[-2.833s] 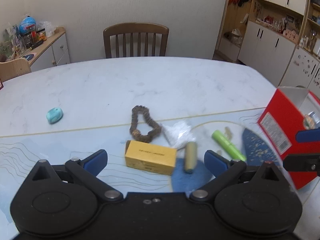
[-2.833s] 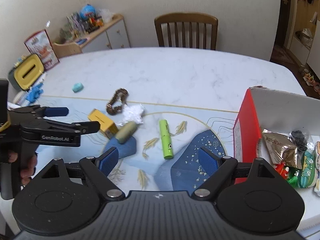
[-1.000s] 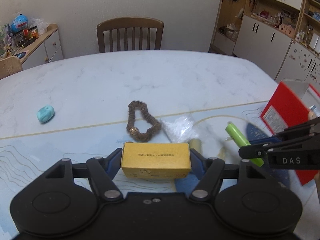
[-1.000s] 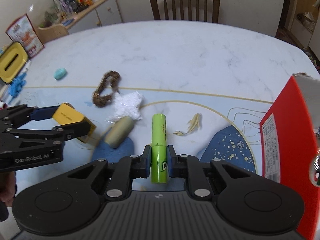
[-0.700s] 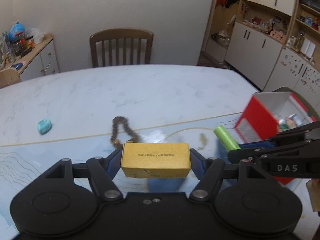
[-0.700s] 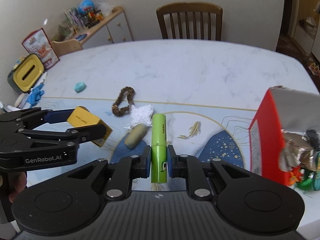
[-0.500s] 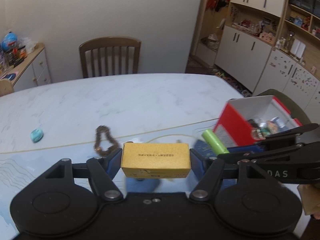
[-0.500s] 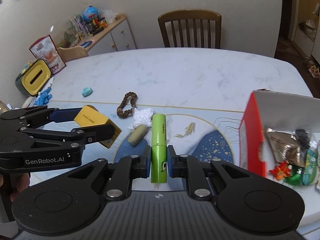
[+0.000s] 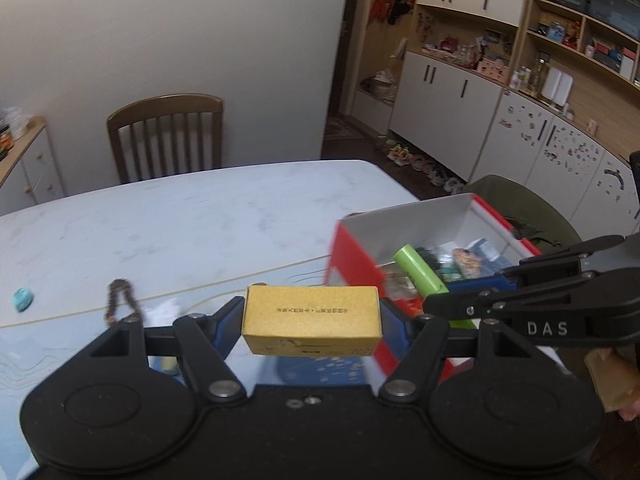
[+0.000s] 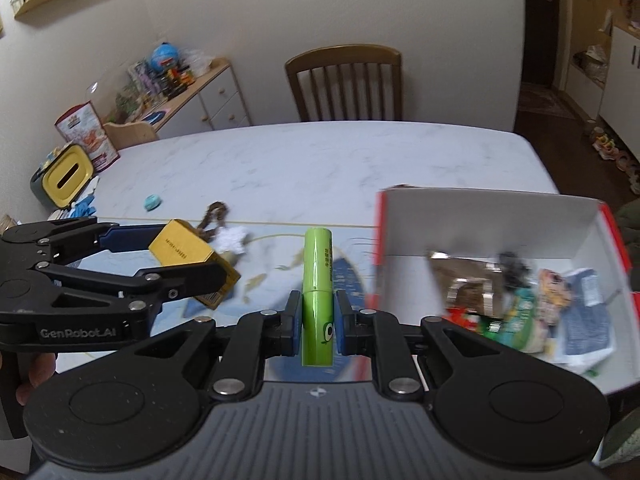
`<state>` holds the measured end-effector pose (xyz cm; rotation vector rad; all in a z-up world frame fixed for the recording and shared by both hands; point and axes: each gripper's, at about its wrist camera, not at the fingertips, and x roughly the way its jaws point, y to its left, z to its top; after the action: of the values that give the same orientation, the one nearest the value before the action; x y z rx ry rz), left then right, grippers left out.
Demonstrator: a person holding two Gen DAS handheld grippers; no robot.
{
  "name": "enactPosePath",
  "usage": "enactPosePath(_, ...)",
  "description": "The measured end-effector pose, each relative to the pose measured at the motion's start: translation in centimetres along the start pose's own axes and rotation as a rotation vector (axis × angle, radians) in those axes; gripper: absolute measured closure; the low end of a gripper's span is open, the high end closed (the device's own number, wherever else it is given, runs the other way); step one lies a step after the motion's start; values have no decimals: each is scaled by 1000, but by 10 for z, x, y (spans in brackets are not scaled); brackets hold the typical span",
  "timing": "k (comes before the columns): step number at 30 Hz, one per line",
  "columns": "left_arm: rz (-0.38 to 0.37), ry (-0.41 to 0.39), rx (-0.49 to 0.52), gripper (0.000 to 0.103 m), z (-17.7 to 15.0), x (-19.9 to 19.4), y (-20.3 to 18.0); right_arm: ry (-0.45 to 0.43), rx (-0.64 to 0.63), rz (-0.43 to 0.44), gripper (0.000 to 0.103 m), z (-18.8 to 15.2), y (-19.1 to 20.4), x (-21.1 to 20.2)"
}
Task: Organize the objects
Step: 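Carry the green tube and yellow box into the red shoebox with both tools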
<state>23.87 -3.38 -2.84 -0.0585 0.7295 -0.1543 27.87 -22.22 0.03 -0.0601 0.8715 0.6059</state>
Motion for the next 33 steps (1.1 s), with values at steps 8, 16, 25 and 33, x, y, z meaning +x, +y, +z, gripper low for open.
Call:
enactPosePath(8,-25,13,37,34,7,22,-56,-12,43,-51,88,-8,-69,-23)
enactPosePath(16,-48,51,74,34,15,56,-103,-18,64,-110,88,-12,-131,-31)
enactPosePath(25,-31,140,105,34,19,102,-138,1,91,-131,88,-8,-181,-19)
enactPosePath(33,9,245,100,34,17,146,-147,45,84,-113,88,-2,-195,15)
